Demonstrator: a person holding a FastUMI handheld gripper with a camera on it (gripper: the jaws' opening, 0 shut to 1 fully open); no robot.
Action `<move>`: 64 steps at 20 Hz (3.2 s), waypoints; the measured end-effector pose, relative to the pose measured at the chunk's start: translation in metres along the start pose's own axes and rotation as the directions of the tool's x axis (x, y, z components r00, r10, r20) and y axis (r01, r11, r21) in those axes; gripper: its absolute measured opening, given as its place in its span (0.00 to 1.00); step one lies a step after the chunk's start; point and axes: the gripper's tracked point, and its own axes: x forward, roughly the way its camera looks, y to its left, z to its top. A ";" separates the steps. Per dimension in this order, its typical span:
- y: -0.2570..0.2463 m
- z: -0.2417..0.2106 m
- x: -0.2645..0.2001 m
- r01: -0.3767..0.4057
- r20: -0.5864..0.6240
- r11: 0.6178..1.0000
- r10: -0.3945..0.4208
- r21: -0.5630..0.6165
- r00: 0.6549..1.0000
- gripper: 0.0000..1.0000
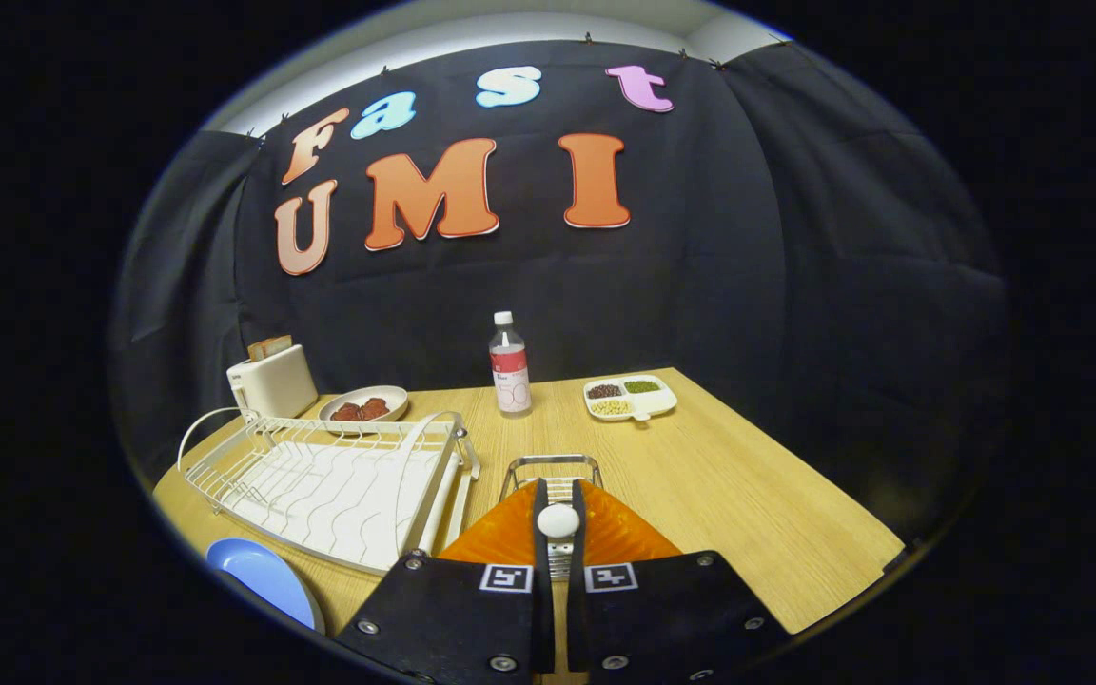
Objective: Take the plate from the dish rack, then take the spoon from the basket and place it into the plate.
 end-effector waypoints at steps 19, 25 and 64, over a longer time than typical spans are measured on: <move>0.168 0.036 -0.143 -0.080 0.051 0.996 0.083 -0.044 0.995 0.05; 0.232 -0.001 -0.156 -0.168 -0.005 0.985 0.168 -0.039 0.986 0.05; 0.125 0.073 -0.147 -0.120 0.012 0.992 0.120 -0.034 0.993 0.98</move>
